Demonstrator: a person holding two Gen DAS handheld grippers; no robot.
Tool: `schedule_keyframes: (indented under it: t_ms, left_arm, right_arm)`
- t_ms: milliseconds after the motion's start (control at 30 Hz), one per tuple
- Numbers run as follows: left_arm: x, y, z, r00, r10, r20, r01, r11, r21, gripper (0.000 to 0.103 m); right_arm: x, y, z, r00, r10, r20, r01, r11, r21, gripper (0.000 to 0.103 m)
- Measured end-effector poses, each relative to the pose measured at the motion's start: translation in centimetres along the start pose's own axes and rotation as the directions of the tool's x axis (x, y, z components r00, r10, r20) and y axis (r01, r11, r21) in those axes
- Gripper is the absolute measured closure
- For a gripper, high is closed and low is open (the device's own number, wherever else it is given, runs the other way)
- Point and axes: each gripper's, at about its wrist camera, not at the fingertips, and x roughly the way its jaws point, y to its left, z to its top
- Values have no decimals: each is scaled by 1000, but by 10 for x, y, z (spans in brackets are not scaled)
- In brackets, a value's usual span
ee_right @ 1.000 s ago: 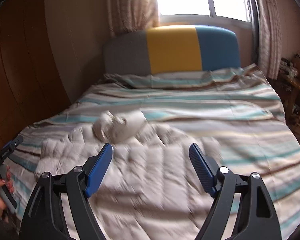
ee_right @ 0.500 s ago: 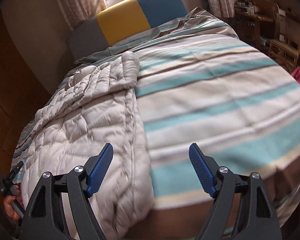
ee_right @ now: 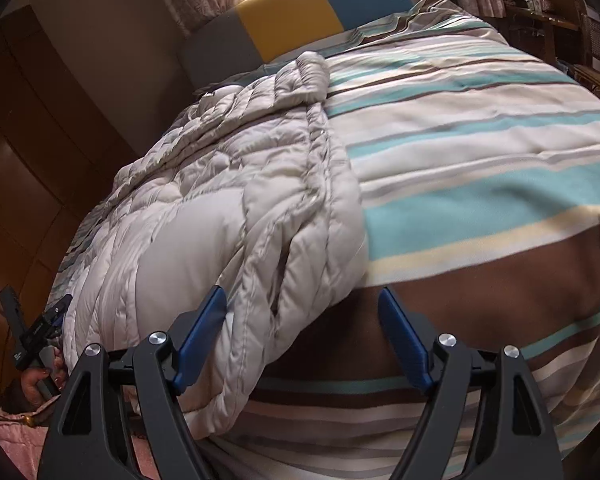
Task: Fold large clothes
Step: 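Grasp the jacket hem with the left tool while the right tool grasps it too, then lift the held hem and fold it over toward the jacket collar with both tools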
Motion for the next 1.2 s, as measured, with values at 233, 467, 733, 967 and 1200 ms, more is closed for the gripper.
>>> schedule_keyframes:
  t_ms: [233, 467, 733, 967, 1200]
  left_arm:
    - [0, -9, -9, 999, -41, -26, 41, 999, 18, 27]
    - [-17, -16, 15, 998, -58, 37, 57, 998, 30, 74]
    - [-23, -25, 66, 987, -88, 131, 86, 996, 17, 79]
    - [-1, -31, 112, 985, -87, 148, 85, 996, 17, 79]
    - [40, -25, 161, 989, -91, 117, 96, 995, -38, 81]
  right_arm:
    - [7, 7, -8, 996, 92, 4, -92, 996, -23, 48]
    - [1, 16, 11, 983, 174, 54, -173, 985, -21, 76]
    - [-4, 35, 55, 968, 209, 142, -204, 978, -48, 81]
    - [7, 44, 107, 952, 229, 201, -230, 973, -18, 82]
    - [37, 46, 160, 947, 238, 214, -253, 967, 43, 82]
